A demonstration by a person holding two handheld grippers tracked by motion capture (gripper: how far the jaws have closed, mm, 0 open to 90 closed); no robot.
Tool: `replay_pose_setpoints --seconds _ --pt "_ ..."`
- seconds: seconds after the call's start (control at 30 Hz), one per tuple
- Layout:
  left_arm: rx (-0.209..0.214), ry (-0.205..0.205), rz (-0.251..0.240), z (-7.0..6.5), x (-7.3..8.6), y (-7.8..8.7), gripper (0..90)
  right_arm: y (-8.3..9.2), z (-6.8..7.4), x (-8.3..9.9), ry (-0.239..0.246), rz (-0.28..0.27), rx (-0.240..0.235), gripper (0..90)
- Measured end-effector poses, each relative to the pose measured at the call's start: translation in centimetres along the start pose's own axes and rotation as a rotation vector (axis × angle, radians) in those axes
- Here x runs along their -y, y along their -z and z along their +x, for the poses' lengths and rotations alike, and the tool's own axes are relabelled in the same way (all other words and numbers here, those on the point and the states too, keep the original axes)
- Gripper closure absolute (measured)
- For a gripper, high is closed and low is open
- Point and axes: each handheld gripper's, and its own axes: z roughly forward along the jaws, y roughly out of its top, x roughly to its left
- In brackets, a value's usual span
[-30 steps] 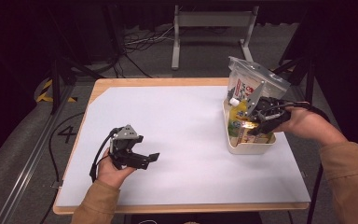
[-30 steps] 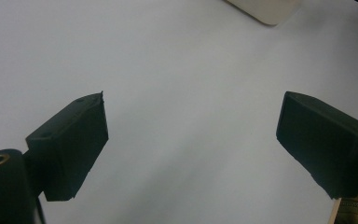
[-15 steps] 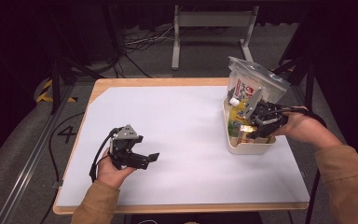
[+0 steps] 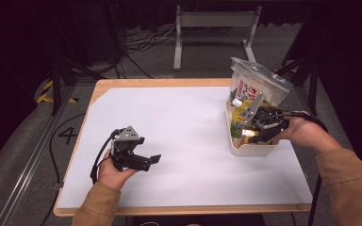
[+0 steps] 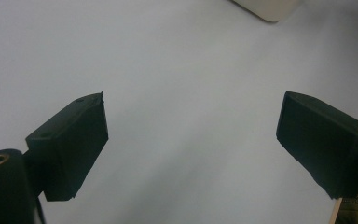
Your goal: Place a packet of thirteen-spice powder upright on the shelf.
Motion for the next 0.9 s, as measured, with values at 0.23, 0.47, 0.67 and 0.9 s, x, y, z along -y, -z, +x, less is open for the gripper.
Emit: replay_pose_setpoints --seconds 0.23,0.47,0.67,0.9 --pt "0.001 -0.002 0.002 0.1 0.0 -0.1 9.6 -0.5 -0.1 0.3 -0.033 0.013 -0.015 65.0" --pt "0.002 0.003 0.001 0.1 0.1 0.0 9.6 -0.4 -0.1 0.5 -0.064 -0.015 -0.031 51.3" --pt "-0.003 0.001 -0.007 0.3 0.3 0.4 9.6 0.4 0.3 0.6 -0.104 -0.048 -0.027 46.7" --pt "-0.007 0.001 -0.011 0.5 0.5 0.7 9.6 1.5 1.2 1.1 -0.113 -0.126 0.011 41.0"
